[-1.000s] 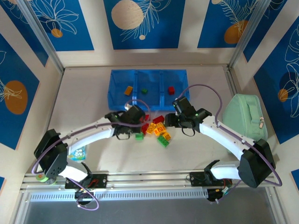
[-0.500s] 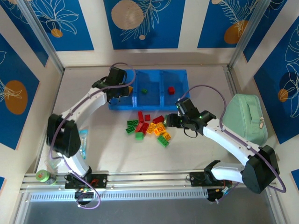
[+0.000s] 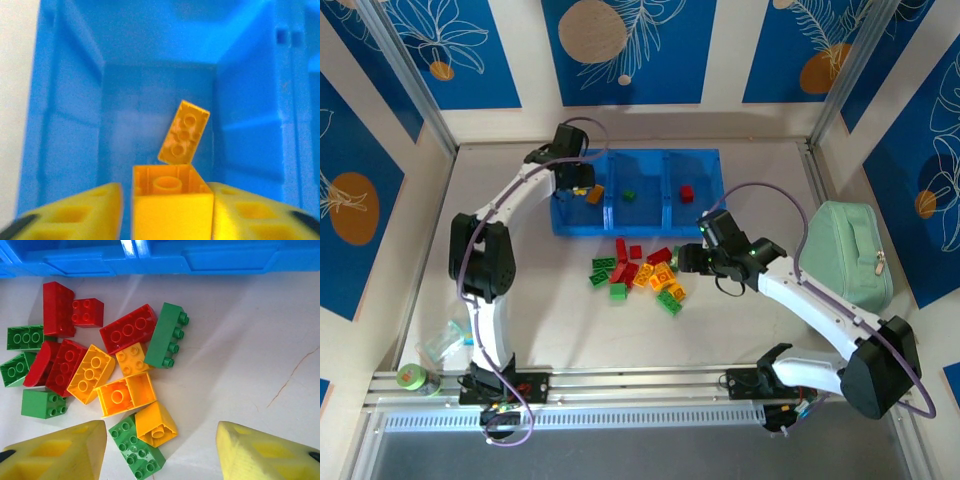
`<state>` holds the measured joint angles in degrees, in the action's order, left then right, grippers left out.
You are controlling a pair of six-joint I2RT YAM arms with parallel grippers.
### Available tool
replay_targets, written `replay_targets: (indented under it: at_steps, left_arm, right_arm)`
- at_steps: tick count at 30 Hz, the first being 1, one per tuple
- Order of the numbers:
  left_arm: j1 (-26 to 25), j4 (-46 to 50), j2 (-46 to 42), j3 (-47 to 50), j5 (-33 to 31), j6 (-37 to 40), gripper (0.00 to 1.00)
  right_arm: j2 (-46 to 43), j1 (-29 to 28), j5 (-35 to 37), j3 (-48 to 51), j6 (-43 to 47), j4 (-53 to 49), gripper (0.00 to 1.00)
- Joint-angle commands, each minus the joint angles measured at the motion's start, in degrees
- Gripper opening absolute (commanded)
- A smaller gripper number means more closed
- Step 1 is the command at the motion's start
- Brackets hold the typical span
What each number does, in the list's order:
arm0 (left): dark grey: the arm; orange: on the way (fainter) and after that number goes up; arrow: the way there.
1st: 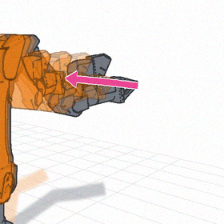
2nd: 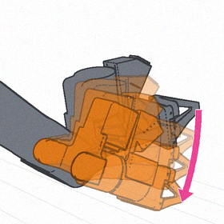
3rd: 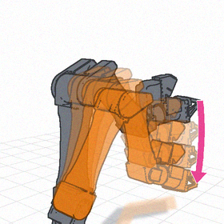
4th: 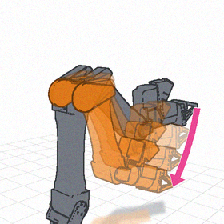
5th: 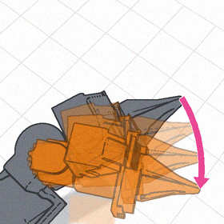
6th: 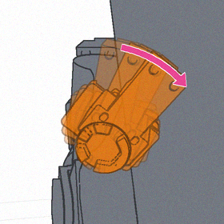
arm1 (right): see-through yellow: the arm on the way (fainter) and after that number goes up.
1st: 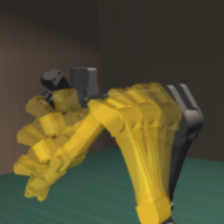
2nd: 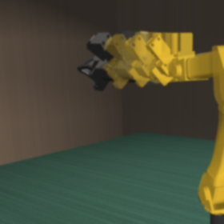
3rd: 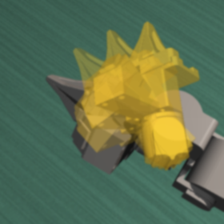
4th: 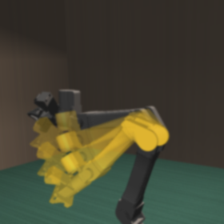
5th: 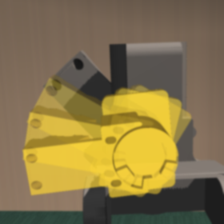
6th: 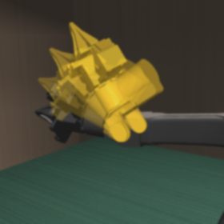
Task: Sort the legos into containers by color
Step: Place the lego in the container.
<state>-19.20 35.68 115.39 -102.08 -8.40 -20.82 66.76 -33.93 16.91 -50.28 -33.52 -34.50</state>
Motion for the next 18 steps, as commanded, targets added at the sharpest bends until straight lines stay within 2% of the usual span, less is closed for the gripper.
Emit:
replay_targets:
  at_steps: [1,5,9,15,18]
  left_arm:
    - [0.3,4.6,0.9,-5.9,0.8,1.7,0.71]
    - [-2.0,0.8,-4.1,0.7,0.4,1.2,0.72]
    - [-6.9,-5.9,-12.3,14.0,-1.2,0.4,0.72]
    - [-19.7,-9.0,-20.7,24.5,-3.9,1.6,0.7]
    - [-25.2,-11.8,-23.0,28.1,-1.8,1.7,0.69]
  right_arm:
    - [-1.3,0.1,-0.5,-0.9,-0.6,-1.8,0.6]
    - [-2.5,0.1,-0.5,-0.5,-1.0,-1.6,0.6]
    - [-3.6,0.1,-0.3,0.1,-1.2,-1.7,0.61]
    - [-4.0,0.5,-0.3,0.8,-1.2,-1.8,0.61]
    - [-4.5,1.0,-0.3,1.0,-1.8,-1.5,0.61]
